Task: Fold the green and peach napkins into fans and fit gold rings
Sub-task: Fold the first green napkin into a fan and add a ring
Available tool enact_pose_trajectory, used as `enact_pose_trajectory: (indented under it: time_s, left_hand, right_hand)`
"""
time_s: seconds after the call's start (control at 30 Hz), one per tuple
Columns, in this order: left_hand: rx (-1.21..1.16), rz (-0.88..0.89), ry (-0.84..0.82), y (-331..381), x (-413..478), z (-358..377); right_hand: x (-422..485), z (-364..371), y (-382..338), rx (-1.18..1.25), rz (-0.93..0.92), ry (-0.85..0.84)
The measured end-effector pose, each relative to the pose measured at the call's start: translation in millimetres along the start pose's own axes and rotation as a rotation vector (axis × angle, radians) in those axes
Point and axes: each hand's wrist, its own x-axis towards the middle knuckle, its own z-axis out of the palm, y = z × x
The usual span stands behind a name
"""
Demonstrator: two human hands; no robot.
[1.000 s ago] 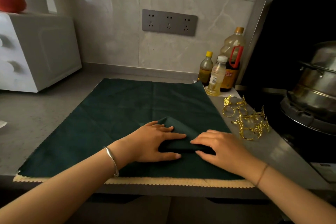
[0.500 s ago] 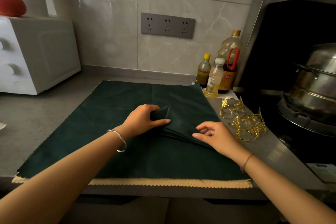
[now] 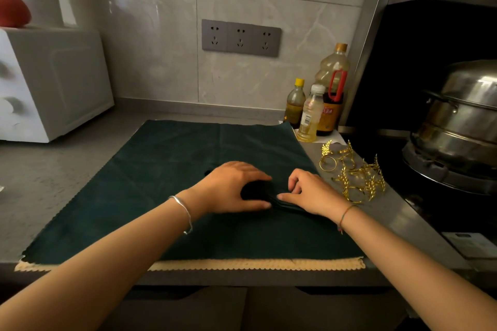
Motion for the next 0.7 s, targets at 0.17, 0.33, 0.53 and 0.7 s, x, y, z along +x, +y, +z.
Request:
enact_pose_trajectory:
  time_s: [0.17,0.33,0.53,0.7]
  left_hand:
    - [0.103,0.064,0.020,12,13,10]
    - [0.104,0.128,0.053,24,24,17]
    - [0.247,0.088,-0.050,32,38,5]
    - [0.298,0.051,-0.057,37,43,4]
  right_hand:
    - [-14,-7,7,0.439,0.138,-0.102]
    - [-29,-13,30,0.556,0.175,-0.025]
    - [-47,-43,74,-0.045,-0.023,0.541]
    - [-43,-45,104,-0.238,0.064,0.378]
